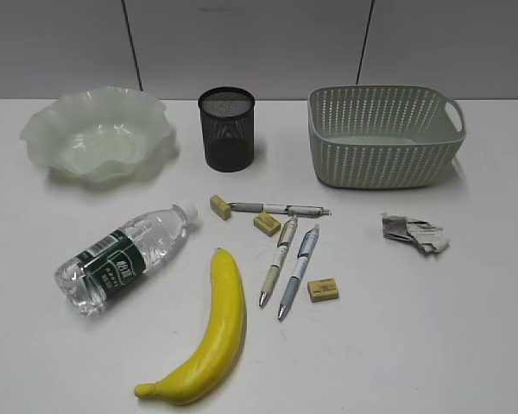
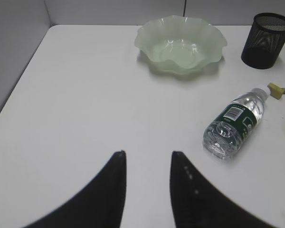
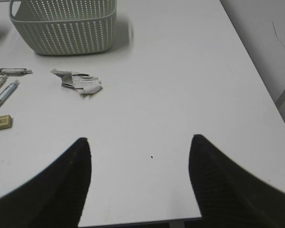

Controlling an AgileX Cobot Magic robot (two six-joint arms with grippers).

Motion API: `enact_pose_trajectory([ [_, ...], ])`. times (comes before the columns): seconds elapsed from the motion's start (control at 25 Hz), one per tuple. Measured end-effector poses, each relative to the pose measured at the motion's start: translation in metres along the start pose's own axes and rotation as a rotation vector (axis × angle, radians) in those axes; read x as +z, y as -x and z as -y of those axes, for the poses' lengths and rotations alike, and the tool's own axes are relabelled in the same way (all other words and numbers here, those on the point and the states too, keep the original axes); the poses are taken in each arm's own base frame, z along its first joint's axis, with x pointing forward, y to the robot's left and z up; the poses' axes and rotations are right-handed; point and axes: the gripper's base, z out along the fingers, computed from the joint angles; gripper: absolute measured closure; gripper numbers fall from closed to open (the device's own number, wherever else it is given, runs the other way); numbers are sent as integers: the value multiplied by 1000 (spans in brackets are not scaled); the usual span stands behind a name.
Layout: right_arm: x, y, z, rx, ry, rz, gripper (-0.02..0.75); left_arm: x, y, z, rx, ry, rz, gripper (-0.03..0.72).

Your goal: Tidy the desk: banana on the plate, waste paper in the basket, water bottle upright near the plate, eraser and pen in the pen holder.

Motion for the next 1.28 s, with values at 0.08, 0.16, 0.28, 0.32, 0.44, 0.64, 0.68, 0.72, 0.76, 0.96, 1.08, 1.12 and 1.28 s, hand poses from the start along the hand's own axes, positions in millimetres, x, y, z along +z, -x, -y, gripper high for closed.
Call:
enact_pose_trajectory([
  [0.08,0,0,0,0,0,0,227,0,1,0,0,-1,9,450],
  [0.16,0,0,0,0,0,0,227,-3,7,2,-8,-18,47,450],
  [0.28,0,0,0,0,0,0,227,-3,24,7,-33,-64,81,448],
  [0.32,0,0,0,0,0,0,227,1,29,9,-40,-77,70,447],
  [0.44,0,0,0,0,0,0,227,23,44,14,-20,-105,-17,442],
  [0.64,0,0,0,0,0,0,227,84,65,28,-73,-190,-227,405],
  [0.68,0,0,0,0,0,0,227,94,69,32,-83,-220,-267,401],
  [0.72,0,0,0,0,0,0,227,107,73,36,-81,-251,-314,398],
  [0.76,0,0,0,0,0,0,227,120,75,39,-71,-276,-364,397],
  [0.96,0,0,0,0,1,0,227,175,88,55,-64,-373,-577,386],
  [1.08,0,0,0,0,1,0,227,197,94,72,-28,-437,-666,384],
  [1.12,0,0,0,0,1,0,227,202,96,79,-14,-459,-684,381],
  [1.28,0,0,0,0,1,0,227,221,95,113,33,-532,-763,326],
])
